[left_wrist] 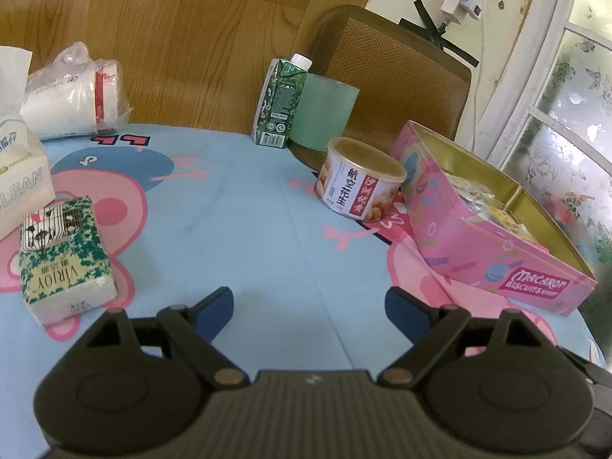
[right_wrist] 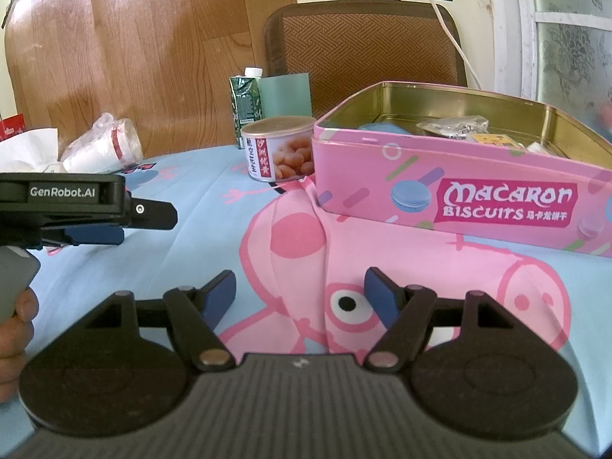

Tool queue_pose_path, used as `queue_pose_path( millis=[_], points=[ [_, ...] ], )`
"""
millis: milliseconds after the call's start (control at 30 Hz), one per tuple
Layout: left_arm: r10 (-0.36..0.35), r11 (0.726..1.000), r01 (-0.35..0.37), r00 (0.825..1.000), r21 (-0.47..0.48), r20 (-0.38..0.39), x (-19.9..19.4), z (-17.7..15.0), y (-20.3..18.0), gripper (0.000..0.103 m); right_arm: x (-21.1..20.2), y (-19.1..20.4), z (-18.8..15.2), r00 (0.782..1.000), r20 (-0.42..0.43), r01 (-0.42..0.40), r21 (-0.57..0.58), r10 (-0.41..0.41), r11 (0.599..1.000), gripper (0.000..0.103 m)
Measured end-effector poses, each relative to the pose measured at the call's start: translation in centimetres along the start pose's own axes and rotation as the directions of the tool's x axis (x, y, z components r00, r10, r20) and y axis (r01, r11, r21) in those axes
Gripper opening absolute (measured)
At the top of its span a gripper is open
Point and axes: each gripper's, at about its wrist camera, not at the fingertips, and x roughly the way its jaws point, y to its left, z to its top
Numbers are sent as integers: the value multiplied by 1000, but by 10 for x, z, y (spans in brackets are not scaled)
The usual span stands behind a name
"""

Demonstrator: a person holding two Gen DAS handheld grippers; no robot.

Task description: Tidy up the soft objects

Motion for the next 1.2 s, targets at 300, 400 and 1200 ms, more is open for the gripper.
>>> queue_pose_path(
  millis=[300, 400, 1200],
  points=[
    [-9, 1000, 9, 1000, -7, -1, 0, 0, 1, 90, 0, 0, 0, 1000, 0, 0, 0, 0, 1000, 76],
    [-13, 1000, 13, 1000, -1, -1, 0, 0, 0, 90, 0, 0, 0, 1000, 0, -1, 1, 1, 1000, 76],
    [-33, 990, 33, 999, 139, 0, 5, -16, -40, 90, -6, -18, -1, 999, 34, -16, 118, 12, 993, 77]
  ],
)
